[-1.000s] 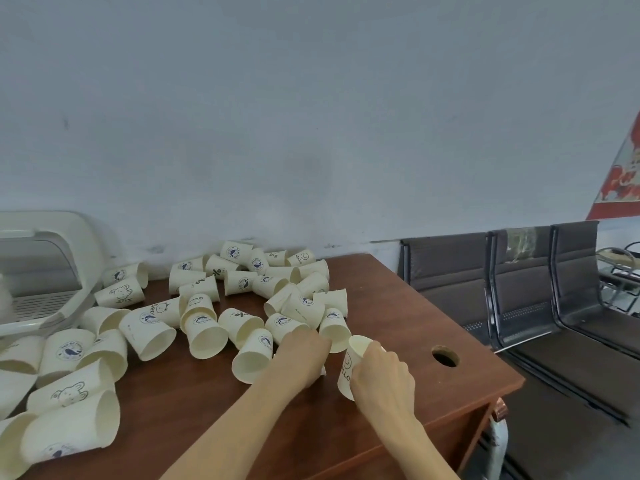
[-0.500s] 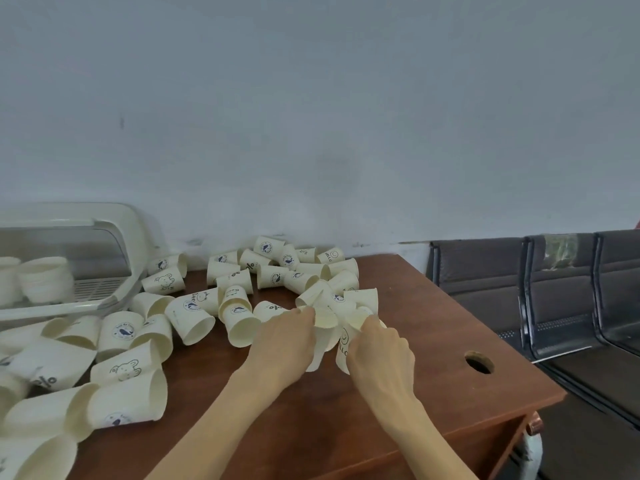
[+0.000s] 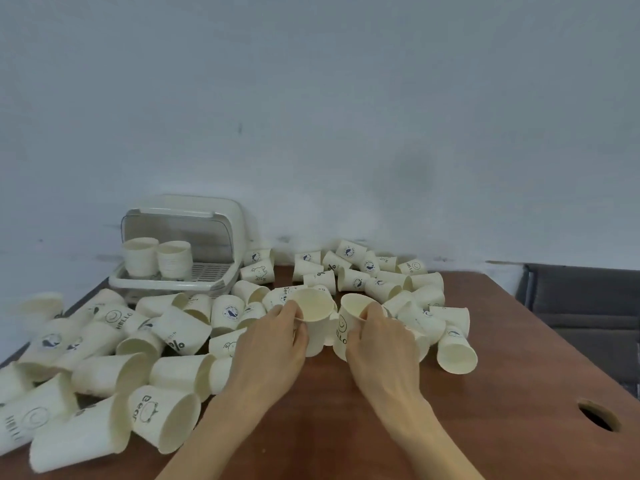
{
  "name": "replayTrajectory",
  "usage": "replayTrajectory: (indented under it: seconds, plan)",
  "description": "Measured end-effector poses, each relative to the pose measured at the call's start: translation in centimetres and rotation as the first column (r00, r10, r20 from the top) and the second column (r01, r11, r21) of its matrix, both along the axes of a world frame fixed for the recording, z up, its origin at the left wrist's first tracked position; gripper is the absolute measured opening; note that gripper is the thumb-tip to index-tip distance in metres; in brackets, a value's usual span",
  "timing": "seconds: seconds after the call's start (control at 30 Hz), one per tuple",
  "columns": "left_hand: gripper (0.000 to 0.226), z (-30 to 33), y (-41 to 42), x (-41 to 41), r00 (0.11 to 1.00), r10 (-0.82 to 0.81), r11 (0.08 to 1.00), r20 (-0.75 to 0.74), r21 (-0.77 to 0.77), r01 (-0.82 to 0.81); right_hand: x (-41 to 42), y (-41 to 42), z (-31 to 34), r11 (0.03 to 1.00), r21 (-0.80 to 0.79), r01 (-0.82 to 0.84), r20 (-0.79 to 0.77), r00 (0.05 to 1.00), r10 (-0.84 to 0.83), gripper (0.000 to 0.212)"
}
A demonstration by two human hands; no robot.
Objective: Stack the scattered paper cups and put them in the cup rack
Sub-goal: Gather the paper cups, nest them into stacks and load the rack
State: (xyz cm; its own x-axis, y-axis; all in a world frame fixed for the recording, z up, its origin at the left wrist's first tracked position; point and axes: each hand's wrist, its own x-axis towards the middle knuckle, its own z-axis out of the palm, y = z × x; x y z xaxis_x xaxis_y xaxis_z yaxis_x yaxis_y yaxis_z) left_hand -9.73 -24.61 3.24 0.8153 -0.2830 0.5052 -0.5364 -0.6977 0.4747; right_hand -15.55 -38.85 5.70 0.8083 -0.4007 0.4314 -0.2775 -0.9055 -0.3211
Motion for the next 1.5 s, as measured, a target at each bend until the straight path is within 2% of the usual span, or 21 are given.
replayTrajectory:
  seconds: [0.13,0.37,0.53,0.7,1.07,1.33,1.5]
  plan:
    - [0.01,-0.4,3.6,0.4,0.998,0.062,0.998,0.0,-0.03,-0.062,1.1,3.2,0.6,0.995,0.049,-0.09,-0.015,0.996,0.091,0.015]
    - [0.008,-0.7,9.0,1.7,0.989,0.147,0.985,-0.007,-0.093,-0.147,3.7,8.2,1.1,0.985,0.023,-0.172,-0.007,0.985,0.172,0.011]
    - [0.008,-0.7,12.6,3.3,0.984,0.176,0.978,-0.027,-0.108,-0.178,5.9,11.4,1.4,0.973,-0.001,-0.229,0.052,0.972,0.229,0.012]
    - [0.009,-0.7,16.1,6.0,0.979,0.202,0.974,-0.033,-0.102,-0.204,9.2,14.7,1.1,0.972,-0.028,-0.233,0.074,0.969,0.234,0.009]
    - [0.01,-1.1,21.9,11.3,0.977,0.195,0.977,-0.08,-0.07,-0.201,16.2,20.1,-0.5,0.966,0.044,-0.256,0.106,0.962,0.25,0.01]
    - [0.01,-1.2,24.4,13.8,0.982,0.179,0.982,-0.066,-0.056,-0.183,19.4,22.9,-1.0,0.961,0.084,-0.262,0.115,0.961,0.251,0.002]
    - [0.011,-0.8,25.1,15.3,0.981,0.188,0.98,-0.056,-0.06,-0.191,22.7,23.5,-0.7,0.957,0.08,-0.28,0.124,0.955,0.269,0.007]
